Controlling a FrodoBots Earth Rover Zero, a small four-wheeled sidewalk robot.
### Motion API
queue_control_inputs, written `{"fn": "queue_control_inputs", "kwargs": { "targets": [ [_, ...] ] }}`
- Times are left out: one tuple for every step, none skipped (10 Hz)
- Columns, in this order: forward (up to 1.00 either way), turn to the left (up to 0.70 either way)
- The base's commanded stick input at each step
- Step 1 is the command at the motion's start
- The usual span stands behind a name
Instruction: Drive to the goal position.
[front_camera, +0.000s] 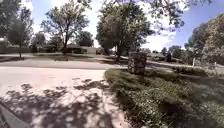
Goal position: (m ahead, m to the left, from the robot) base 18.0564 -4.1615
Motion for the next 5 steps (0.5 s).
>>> {"fn": "queue_control_inputs", "kwargs": {
  "targets": [
    [0.0,0.0],
    [0.0,0.0],
    [0.0,0.0],
    [0.0,0.0],
    [0.25,0.0]
  ]
}}
